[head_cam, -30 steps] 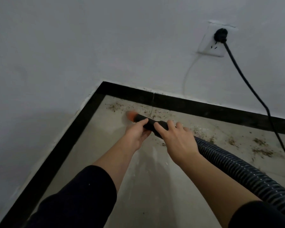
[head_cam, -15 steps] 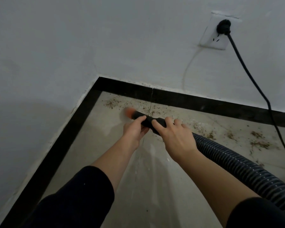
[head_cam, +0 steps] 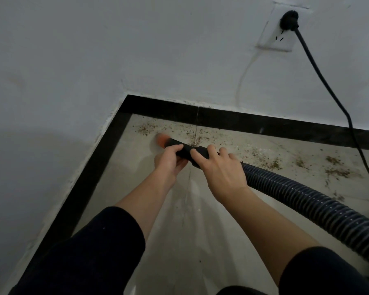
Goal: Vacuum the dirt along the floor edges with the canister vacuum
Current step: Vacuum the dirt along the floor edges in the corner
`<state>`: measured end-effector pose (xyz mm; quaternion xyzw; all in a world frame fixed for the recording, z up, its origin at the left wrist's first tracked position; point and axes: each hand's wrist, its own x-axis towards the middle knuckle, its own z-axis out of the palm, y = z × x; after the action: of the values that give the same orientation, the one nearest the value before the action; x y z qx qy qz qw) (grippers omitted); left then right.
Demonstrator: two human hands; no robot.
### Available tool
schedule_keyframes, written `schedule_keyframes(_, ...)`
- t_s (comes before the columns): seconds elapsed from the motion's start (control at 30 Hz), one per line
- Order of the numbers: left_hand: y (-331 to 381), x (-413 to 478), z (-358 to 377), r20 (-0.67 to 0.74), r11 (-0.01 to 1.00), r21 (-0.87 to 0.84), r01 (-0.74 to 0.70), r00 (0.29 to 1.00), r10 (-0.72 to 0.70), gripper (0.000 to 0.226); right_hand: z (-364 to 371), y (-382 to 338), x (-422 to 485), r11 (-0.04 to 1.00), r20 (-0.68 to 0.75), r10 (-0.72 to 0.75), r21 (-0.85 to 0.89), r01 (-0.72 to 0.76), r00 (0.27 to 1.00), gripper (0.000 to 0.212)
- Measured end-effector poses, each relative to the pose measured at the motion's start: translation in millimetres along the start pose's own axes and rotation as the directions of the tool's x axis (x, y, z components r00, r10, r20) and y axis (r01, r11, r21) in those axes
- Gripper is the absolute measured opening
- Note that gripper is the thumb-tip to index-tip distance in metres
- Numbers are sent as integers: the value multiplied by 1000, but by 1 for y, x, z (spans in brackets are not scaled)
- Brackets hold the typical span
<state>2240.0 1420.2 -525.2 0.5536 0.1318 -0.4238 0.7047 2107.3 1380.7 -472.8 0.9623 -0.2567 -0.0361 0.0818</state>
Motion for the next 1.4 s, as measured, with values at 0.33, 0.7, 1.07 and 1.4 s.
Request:
schedule_keyframes(0.33, 5, 1, -10, -3, 1000, 24, -2, 1000, 2, 24, 0, -14, -1, 1000, 17, 11, 23, -12, 1000, 72)
schedule_keyframes(0.7, 15, 4, -27, -10, 999, 31, -25, 1000, 26, 29, 0, -28, 8, 999, -2, -22, 27, 22, 1000, 72)
schedule_keyframes(1.07, 21, 7, -35, -49, 998, 36, -56, 997, 58, 13, 0, -38, 14, 999, -9, -30, 31, 31, 999, 70)
schedule_keyframes(1.4, 32, 12, -43, -74, 997, 38, -70, 995, 72, 19, 7, -50, 26, 998, -33, -36, 57, 38, 999, 69)
